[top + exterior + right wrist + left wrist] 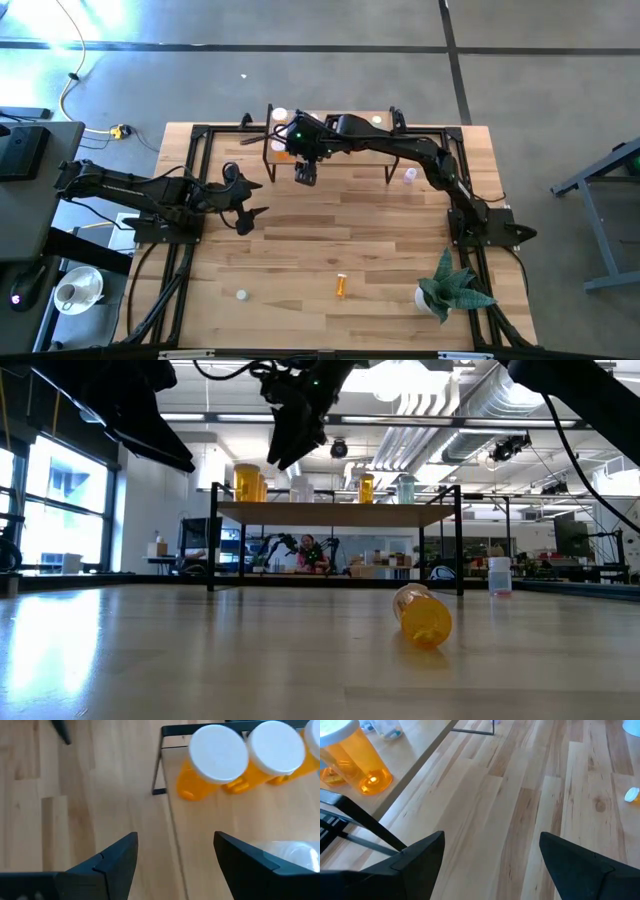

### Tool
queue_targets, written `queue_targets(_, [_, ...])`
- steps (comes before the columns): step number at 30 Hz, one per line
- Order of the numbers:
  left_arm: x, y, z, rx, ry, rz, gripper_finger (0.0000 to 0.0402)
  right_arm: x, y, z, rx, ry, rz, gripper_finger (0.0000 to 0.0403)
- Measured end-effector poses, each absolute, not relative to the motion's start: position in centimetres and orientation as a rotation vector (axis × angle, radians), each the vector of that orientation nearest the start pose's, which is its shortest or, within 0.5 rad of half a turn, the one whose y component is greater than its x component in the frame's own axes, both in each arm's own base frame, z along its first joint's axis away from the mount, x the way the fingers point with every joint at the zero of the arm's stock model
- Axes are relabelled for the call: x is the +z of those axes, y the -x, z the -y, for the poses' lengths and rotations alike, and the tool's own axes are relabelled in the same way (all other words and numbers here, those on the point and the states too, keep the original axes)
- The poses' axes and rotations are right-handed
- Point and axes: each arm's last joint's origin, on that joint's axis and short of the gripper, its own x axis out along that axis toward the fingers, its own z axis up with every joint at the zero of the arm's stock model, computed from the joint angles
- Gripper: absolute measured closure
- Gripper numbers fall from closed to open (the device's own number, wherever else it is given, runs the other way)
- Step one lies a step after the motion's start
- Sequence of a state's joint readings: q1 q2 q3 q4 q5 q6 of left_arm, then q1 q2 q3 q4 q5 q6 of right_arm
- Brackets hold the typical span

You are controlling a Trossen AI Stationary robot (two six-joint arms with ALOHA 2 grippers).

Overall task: Pick and place medicine bottles onto shelf by color
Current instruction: Put the top right transparent pill bottle on the shelf aligned with the other transparent pill bottle

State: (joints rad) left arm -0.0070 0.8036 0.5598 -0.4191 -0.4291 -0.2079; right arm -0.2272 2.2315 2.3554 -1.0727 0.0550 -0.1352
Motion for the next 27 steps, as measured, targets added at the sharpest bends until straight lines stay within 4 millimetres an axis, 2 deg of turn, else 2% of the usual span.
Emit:
queue_targets(15, [23.4, -16.3, -1.1, 0.472, 0.054, -0.609, 0.0087, 31.3, -43.3, 6.1, 0.131, -0.063, -1.298, 0.0151])
queue_targets(21, [23.4, -16.3, -1.1, 0.473, 0.054, -0.609, 0.0087, 29.7, -42.7, 4.7, 0.166, -0.079, -1.427, 0.0151])
queue_targets(27, [23.4, -16.3, -1.1, 0.473, 0.054, -0.610, 0.0087, 27.3, -42.0, 4.0, 0.201, -0.107, -1.534, 0.0151])
